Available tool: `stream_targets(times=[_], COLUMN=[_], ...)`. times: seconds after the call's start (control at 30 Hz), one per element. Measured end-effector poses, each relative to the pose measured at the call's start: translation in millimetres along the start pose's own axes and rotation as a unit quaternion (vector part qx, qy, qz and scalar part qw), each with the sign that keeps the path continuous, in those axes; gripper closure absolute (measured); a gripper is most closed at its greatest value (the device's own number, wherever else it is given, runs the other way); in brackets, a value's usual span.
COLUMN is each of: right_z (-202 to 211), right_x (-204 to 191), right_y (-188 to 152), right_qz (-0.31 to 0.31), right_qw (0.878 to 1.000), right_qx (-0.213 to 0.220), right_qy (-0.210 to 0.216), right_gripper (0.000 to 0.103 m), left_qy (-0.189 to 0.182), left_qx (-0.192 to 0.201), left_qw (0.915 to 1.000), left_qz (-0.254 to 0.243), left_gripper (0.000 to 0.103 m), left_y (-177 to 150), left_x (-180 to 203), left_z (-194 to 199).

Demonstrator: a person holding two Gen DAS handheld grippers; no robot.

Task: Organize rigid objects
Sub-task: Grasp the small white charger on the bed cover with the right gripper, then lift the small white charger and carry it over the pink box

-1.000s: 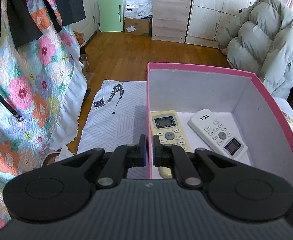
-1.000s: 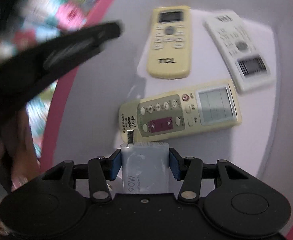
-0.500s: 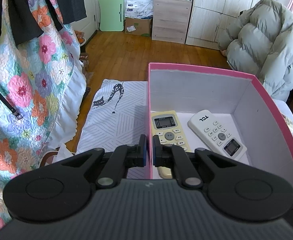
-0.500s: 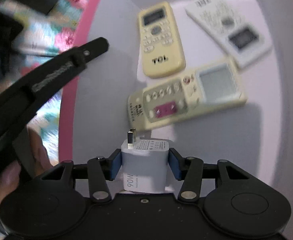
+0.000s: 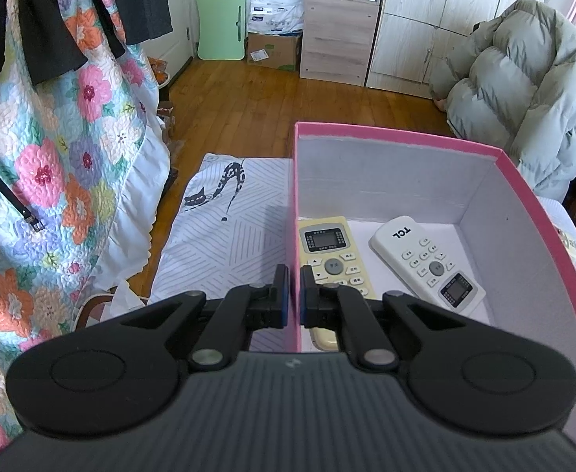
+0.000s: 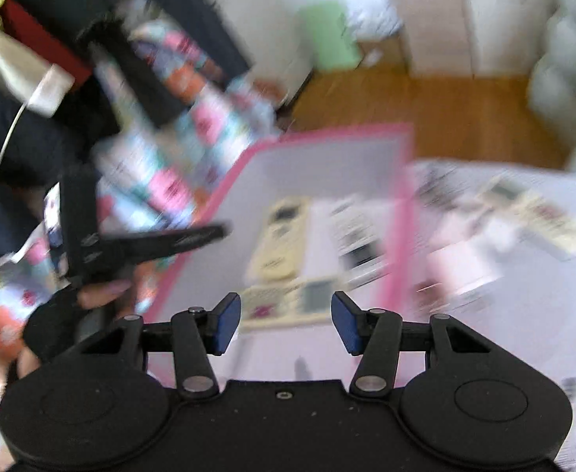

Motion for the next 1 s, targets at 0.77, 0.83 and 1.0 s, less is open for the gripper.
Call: stream_targets(times=[0.77, 0.83, 1.0], right_z=[-87.7, -82.3, -63.6], right_x=[120.2, 118.7, 124.1], right_y=[1.2, -6.1, -29.6], right_qz=[0.109, 0.110, 0.067], right_qw=[0.982, 0.980, 0.982], right_qx=[0.021, 0.019, -0.021], right_qy=[-0.154, -0.162, -0.177], right_gripper=[0.042, 0.042, 0.042], left_qy=[0.033, 0.032, 0.049], left_qx=[-0.002, -0.002, -0.003], left_qw=[0.9994, 0.9994, 0.9984], left_qz=[-0.011, -0.011, -0.027], left_gripper=[0.097, 0.097, 0.098], left_y=[-1.2, -1.5, -0.1], left_x=[6.1, 7.3, 8.0], left_z=[1.5, 1.6, 0.0])
Point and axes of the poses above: each gripper's, at about its wrist camera, not at the fingertips, and z roughly against the way its jaws point, x to its right, y to its top, the point moved 9 cm from there along -z, roughly the way its jaws point, and after that the axes turned 11 degrees about -x, right-handed, at the moved point
